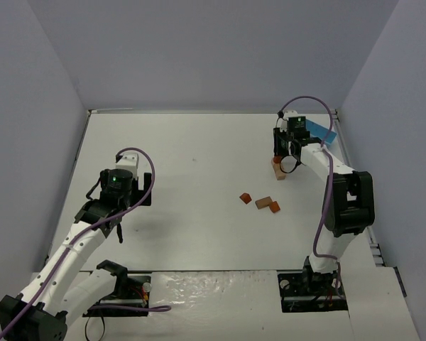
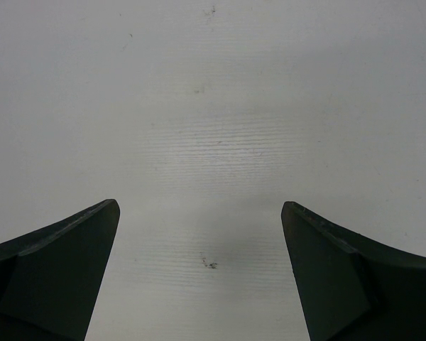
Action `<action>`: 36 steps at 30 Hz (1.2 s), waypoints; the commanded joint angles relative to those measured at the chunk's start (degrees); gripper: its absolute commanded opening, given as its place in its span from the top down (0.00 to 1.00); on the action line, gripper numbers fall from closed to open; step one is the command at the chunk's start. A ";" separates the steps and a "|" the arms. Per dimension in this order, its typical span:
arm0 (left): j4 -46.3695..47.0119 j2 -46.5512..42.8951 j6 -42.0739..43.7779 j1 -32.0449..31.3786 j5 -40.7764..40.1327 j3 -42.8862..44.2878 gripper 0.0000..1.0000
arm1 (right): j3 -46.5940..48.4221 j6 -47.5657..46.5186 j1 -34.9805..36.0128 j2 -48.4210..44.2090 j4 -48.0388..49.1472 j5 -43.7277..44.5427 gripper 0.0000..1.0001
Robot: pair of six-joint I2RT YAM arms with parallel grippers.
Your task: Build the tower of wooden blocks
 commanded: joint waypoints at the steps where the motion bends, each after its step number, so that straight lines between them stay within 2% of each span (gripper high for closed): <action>1: 2.46 0.47 0.45 0.50 -0.02 3.69 0.03 | 0.43 -0.28 -0.42 -0.33 3.58 -0.52 1.00; 36: 2.44 0.49 0.30 0.59 0.70 3.71 0.03 | -2.77 0.17 -0.79 -2.89 5.90 -0.44 1.00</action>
